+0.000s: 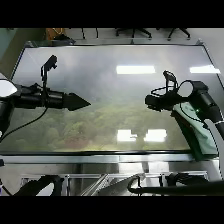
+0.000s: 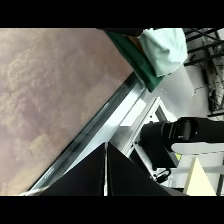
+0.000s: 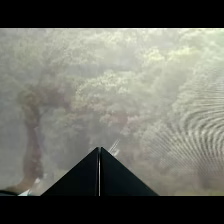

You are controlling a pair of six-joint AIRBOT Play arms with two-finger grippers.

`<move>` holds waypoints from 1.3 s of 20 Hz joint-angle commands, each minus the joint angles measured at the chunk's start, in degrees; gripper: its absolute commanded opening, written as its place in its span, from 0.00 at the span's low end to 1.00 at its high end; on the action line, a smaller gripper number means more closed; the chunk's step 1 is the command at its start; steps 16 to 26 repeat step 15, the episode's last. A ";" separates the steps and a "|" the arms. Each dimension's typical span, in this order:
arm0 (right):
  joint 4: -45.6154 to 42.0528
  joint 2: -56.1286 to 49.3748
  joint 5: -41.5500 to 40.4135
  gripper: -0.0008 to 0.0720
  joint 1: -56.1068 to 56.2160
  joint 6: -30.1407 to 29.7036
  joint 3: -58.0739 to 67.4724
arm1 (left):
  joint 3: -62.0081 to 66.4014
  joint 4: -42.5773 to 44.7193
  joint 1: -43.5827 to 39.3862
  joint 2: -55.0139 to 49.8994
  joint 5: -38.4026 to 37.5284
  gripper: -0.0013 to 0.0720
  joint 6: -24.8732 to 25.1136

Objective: Fold the shirts.

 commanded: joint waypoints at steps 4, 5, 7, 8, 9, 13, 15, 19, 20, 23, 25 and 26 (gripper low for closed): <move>0.20 -1.84 -0.83 0.04 0.87 0.00 -0.26 | -7.45 0.90 -0.02 4.15 3.34 0.04 0.83; 0.20 -1.97 -0.83 0.04 0.87 0.00 -0.26 | -7.48 0.90 -0.02 4.11 3.30 0.04 0.81; 0.17 -2.03 -0.85 0.04 0.87 0.00 -0.28 | -7.48 0.85 -0.02 4.07 3.32 0.04 0.79; 0.20 -2.03 -0.85 0.04 0.90 0.00 -0.28 | -7.48 0.87 -0.02 4.07 3.37 0.04 0.79; 0.20 -2.03 -0.85 0.04 0.87 0.00 -0.28 | -7.48 0.85 -0.02 4.07 3.52 0.04 0.79; 0.20 -2.03 -0.85 0.04 0.87 0.00 -0.28 | -7.48 0.85 -0.02 4.07 3.48 0.04 0.76; 0.20 -2.03 -0.85 0.04 0.87 0.00 -0.28 | -7.48 0.85 -0.02 4.07 3.48 0.04 0.76; 0.20 -2.03 -0.85 0.04 0.87 0.00 -0.28 | -7.48 0.85 -0.02 4.07 3.48 0.04 0.76; 0.20 -2.03 -0.85 0.04 0.87 0.00 -0.28 | -7.48 0.85 -0.02 4.07 3.48 0.04 0.76; 0.20 -2.03 -0.85 0.04 0.87 0.00 -0.28 | -7.48 0.85 -0.02 4.07 3.48 0.04 0.76; 0.20 -2.03 -0.85 0.04 0.87 0.00 -0.28 | -7.48 0.85 -0.02 4.07 3.48 0.04 0.76; 0.20 -2.03 -0.85 0.04 0.87 0.00 -0.28 | -7.48 0.85 -0.02 4.07 3.48 0.04 0.76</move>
